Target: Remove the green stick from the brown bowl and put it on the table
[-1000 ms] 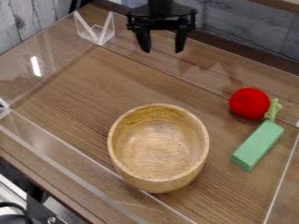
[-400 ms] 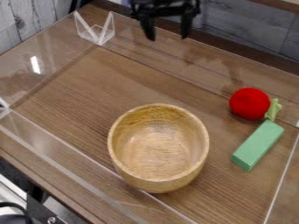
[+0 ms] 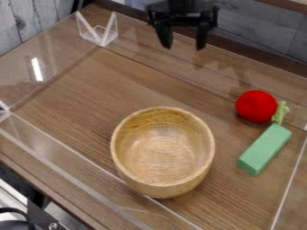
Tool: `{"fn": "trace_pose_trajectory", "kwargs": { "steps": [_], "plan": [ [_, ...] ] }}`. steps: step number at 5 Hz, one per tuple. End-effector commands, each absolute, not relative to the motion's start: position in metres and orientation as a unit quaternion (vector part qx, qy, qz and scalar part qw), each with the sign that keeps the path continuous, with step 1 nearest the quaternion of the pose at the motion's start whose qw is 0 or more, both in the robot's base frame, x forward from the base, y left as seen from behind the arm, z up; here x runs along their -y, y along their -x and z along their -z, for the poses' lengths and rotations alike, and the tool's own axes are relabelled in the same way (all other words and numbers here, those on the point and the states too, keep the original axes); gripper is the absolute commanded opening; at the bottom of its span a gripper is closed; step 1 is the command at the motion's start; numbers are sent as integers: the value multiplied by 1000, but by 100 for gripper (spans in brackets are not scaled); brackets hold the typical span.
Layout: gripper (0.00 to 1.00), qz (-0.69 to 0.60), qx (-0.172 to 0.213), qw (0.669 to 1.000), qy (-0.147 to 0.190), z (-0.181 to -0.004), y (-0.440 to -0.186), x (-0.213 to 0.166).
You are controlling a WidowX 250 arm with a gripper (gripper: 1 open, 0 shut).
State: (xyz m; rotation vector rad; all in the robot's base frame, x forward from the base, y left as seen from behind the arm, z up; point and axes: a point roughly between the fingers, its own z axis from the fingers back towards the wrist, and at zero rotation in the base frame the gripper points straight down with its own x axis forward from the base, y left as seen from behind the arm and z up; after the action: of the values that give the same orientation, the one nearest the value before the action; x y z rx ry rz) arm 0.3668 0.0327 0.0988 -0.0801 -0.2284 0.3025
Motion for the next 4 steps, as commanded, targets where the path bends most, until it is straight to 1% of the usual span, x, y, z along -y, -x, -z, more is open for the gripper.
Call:
{"fn": "trace_pose_trajectory", "kwargs": {
  "steps": [1, 2, 4],
  "plan": [
    [100, -138, 155, 977, 40, -127, -374, -45],
    [100, -139, 162, 976, 40, -132, -377, -58],
    [100, -145, 167, 974, 38, -137, -378, -69]
  ]
}}
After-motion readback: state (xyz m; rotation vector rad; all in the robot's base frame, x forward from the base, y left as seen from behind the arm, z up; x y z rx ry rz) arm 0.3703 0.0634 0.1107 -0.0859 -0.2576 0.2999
